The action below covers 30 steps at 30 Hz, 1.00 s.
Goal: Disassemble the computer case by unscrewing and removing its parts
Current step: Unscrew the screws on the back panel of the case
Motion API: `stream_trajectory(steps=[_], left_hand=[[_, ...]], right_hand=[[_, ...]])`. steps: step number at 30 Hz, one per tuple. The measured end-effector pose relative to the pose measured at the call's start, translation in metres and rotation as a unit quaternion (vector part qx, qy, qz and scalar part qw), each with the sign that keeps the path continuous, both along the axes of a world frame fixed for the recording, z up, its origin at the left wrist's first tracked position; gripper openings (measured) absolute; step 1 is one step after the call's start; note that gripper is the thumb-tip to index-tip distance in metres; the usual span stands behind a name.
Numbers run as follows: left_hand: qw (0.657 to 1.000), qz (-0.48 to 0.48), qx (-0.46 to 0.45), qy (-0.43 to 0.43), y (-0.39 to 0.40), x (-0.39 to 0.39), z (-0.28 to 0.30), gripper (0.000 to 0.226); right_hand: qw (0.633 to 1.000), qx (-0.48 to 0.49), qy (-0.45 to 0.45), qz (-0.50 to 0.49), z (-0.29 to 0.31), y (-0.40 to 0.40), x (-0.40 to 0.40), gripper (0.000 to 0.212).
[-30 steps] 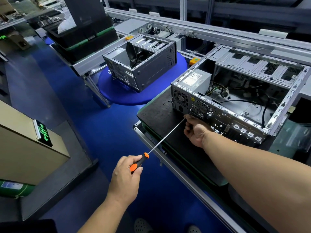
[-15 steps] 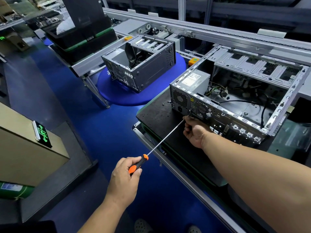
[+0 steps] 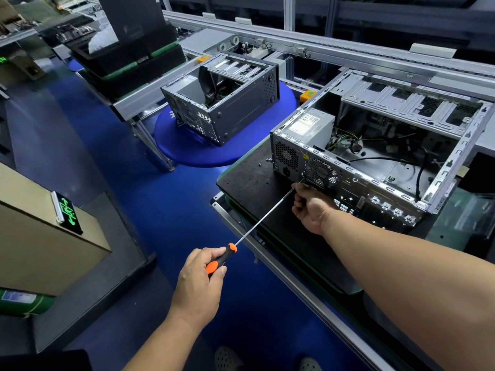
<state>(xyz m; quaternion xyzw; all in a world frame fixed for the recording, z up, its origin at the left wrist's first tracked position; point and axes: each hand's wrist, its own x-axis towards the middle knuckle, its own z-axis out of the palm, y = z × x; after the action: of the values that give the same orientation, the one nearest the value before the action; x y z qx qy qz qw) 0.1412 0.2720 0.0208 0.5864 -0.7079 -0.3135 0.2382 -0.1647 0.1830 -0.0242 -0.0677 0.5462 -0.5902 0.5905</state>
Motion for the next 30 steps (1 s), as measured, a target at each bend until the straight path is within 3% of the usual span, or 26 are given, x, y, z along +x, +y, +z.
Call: stream_trajectory(steps=[21, 26, 30], left_hand=[[1.0, 0.003, -0.023, -0.007, -0.001, -0.002, 0.005, 0.042], [0.998, 0.029, 0.036, 0.03, -0.002, 0.0, 0.002, 0.032], [0.98, 0.071, 0.129, 0.137, -0.011, 0.002, -0.001, 0.027]], right_hand=[[1.0, -0.014, -0.001, 0.003, -0.004, -0.001, -0.001, 0.019], [1.0, -0.005, 0.01, 0.003, -0.005, -0.003, -0.001, 0.019], [1.0, 0.003, 0.028, 0.008, -0.006, -0.004, -0.001, 0.021]])
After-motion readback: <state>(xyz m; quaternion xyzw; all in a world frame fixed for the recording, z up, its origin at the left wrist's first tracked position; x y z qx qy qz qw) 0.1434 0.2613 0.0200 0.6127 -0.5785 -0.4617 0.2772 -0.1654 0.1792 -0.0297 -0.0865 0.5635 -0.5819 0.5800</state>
